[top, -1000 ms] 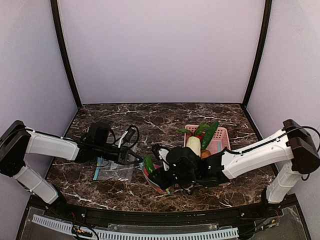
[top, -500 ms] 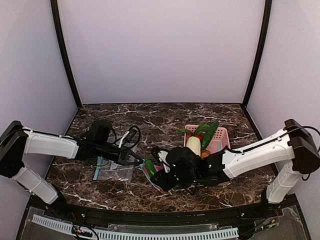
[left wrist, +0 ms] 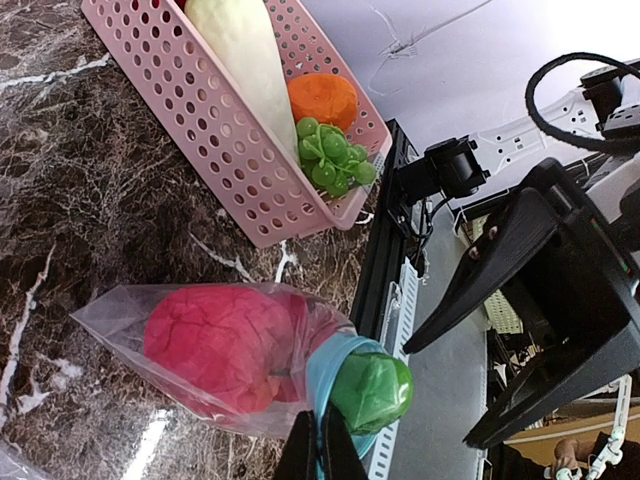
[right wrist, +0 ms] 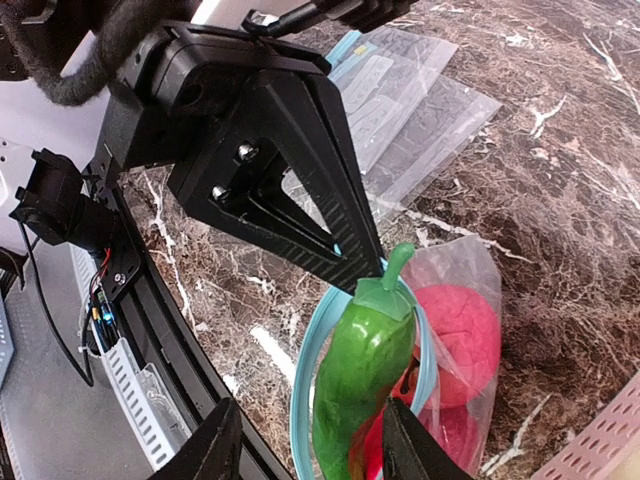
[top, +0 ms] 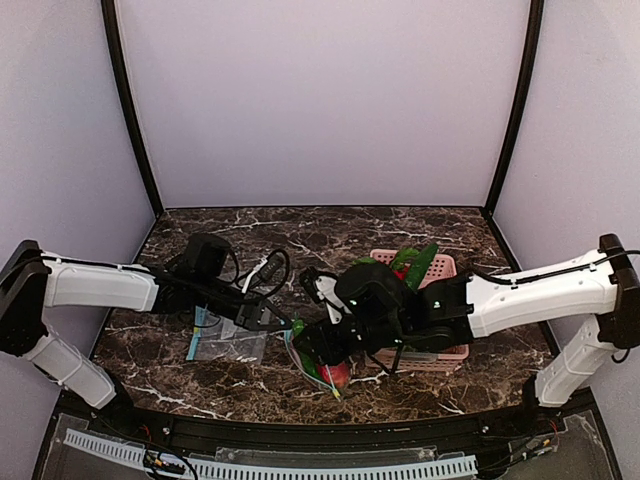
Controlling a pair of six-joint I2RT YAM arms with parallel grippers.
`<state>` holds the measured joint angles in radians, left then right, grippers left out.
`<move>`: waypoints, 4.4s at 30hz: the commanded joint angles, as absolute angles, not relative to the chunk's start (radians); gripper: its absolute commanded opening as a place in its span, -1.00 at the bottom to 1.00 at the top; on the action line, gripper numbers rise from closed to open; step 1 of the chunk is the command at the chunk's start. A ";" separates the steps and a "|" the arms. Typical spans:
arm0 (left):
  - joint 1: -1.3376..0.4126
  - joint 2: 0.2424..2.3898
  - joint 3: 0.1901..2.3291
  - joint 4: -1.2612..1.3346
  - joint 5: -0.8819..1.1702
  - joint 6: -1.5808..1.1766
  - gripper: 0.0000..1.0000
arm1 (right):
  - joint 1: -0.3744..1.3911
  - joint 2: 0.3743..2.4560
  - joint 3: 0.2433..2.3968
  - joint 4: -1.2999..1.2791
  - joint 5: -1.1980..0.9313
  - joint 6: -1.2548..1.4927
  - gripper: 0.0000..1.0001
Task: Place the food in the zip-top bag and seal the zipper
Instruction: Place the fake vegetable in the zipper food storage bag, then adjust the fake vegetable in the zipper food storage bag.
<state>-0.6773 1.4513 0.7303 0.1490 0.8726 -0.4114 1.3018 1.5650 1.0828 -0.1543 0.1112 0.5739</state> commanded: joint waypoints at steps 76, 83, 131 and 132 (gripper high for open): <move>-0.679 1.459 0.907 -0.088 0.981 -0.277 -0.99 | 1.328 1.788 1.268 -0.288 0.252 0.584 -0.89; -0.678 1.453 0.906 -0.114 0.985 -0.247 -0.99 | 1.331 1.751 1.250 -0.284 0.234 0.579 -0.82; -0.679 1.474 0.943 -0.212 0.920 -0.165 -0.99 | 1.278 1.739 1.367 -0.375 0.268 0.679 -0.41; -0.679 1.475 0.942 -0.212 0.920 -0.165 -0.99 | 1.278 1.742 1.369 -0.378 0.270 0.678 -0.46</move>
